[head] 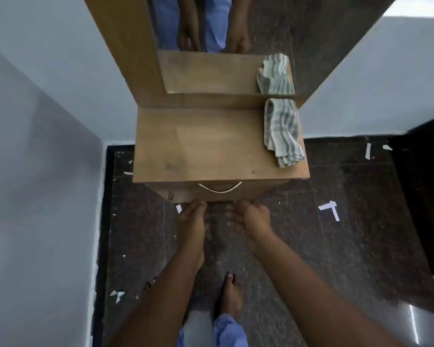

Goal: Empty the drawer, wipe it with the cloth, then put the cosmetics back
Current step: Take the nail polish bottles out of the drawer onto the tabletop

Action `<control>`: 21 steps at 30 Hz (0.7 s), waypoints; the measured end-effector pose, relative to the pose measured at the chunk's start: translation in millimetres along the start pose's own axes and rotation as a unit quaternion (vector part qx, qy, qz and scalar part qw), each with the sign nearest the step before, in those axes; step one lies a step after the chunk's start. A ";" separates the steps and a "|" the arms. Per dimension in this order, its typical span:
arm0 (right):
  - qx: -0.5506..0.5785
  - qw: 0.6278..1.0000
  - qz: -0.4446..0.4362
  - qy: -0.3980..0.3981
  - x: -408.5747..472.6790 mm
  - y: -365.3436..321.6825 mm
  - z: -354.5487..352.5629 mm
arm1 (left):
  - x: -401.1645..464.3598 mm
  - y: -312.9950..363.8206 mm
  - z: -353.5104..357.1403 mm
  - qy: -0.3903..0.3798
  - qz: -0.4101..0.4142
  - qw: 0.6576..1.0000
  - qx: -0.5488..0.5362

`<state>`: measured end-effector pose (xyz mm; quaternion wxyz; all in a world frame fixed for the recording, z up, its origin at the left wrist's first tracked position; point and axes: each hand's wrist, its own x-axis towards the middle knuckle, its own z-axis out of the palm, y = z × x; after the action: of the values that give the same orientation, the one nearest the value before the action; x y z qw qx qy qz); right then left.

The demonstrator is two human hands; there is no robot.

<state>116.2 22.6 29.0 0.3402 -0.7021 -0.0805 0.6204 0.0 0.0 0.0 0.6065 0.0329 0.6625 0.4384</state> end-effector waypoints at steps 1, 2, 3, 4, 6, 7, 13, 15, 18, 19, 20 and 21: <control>0.017 1.000 0.008 -0.003 7.7 -1.7 -0.2 | 4.9 -1.1 5.3 -0.003 -0.012 0.999 -0.038; 0.032 0.999 0.017 -0.002 15.1 -3.3 -0.6 | 7.7 -0.8 10.3 0.000 -0.033 0.997 -0.066; 0.052 0.998 0.027 -0.007 23.4 -4.7 -0.5 | 11.9 0.4 15.0 -0.008 -0.051 0.994 -0.100; 0.074 0.997 0.037 -0.011 29.5 -6.8 0.9 | 15.7 3.5 19.5 -0.009 -0.065 0.990 -0.128; 0.110 0.992 0.054 -0.029 39.0 -8.1 3.9 | 18.4 7.8 29.0 -0.015 -0.068 0.983 -0.168; 0.123 0.990 0.062 -0.037 42.6 -9.6 4.6 | 19.2 10.3 32.8 -0.015 -0.069 0.981 -0.179; 0.172 0.979 0.074 -0.076 50.1 -15.3 4.5 | 23.0 13.6 40.0 -0.010 -0.071 0.971 -0.226; 0.194 0.975 0.085 -0.074 53.2 -14.1 4.9 | 22.7 11.6 39.9 -0.010 -0.071 0.968 -0.241; 0.210 0.971 0.088 -0.072 52.6 -13.6 6.4 | 21.0 11.2 42.1 -0.007 -0.074 0.965 -0.253; 0.212 0.970 0.089 -0.073 53.5 -12.5 6.6 | 20.3 11.1 43.7 -0.007 -0.074 0.965 -0.252; 0.213 0.970 0.089 -0.076 52.2 -12.0 6.5 | 19.7 10.9 44.7 -0.006 -0.075 0.965 -0.251; 0.213 0.970 0.090 -0.077 51.4 -11.3 6.5 | 19.5 10.8 45.1 -0.006 -0.075 0.965 -0.251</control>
<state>124.9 61.1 -6.4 0.4174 -0.5680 0.0905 0.7035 27.1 42.2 -2.9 0.6303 -0.1679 0.5284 0.5434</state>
